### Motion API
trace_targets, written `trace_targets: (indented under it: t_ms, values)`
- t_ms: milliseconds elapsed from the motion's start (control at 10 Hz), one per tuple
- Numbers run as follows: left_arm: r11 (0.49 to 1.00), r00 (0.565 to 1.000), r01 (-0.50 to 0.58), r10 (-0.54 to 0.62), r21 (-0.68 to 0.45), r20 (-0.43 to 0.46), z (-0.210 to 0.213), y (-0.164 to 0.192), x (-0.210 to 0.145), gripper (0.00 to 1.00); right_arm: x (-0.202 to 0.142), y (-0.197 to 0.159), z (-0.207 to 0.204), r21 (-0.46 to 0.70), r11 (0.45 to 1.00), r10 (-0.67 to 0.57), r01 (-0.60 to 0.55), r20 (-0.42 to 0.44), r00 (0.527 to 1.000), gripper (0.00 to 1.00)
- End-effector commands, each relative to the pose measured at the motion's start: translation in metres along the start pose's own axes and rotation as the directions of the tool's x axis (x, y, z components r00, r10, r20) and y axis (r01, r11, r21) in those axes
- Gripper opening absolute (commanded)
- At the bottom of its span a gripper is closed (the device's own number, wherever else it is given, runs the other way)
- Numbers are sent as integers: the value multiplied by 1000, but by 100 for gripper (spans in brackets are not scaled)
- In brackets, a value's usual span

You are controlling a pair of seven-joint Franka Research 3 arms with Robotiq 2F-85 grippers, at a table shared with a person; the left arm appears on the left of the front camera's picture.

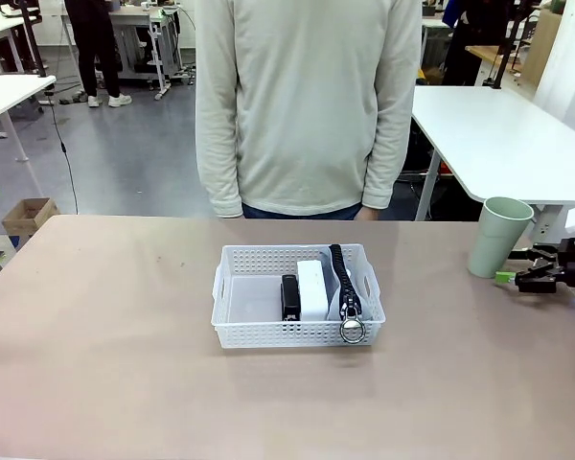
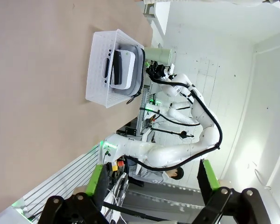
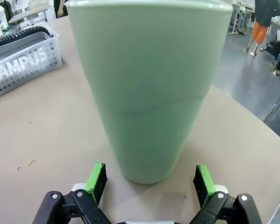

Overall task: Efficiently arrange items inside the basket to fit them all.
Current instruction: Pick up the Reusable plastic cup and place it inside the Organizing basket.

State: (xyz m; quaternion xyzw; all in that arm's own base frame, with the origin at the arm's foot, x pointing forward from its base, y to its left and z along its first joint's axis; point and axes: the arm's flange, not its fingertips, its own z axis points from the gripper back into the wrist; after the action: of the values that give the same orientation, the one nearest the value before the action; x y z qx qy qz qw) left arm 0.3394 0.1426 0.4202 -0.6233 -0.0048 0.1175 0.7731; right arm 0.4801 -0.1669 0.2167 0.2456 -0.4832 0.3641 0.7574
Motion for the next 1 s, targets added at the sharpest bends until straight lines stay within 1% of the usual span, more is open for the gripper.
trace_targets:
  t_ms: [0,200,500,600,700,900]
  values:
    - [1000,1000,3,-3,7,-2,1,0,-2,100,-5,-6,-14,16,999,43,-43,36,998,100]
    - [1000,1000,3,-3,7,-2,1,0,-2,100,-4,-8,-22,29,998,46,-47,54,997,100]
    - [1000,1000,3,-3,7,-2,1,0,-2,100,-1,-12,-35,106,994,22,-38,142,990,100]
    - [1000,1000,3,-3,7,-2,1,0,-2,100,1,-13,-35,101,994,16,-33,164,986,100]
    - [1000,1000,3,-3,7,-2,1,0,-2,100,4,-14,-32,124,992,1,-27,204,979,100]
    - [1000,1000,3,-3,7,-2,1,0,-2,100,12,-14,-25,149,989,-16,-22,249,968,100]
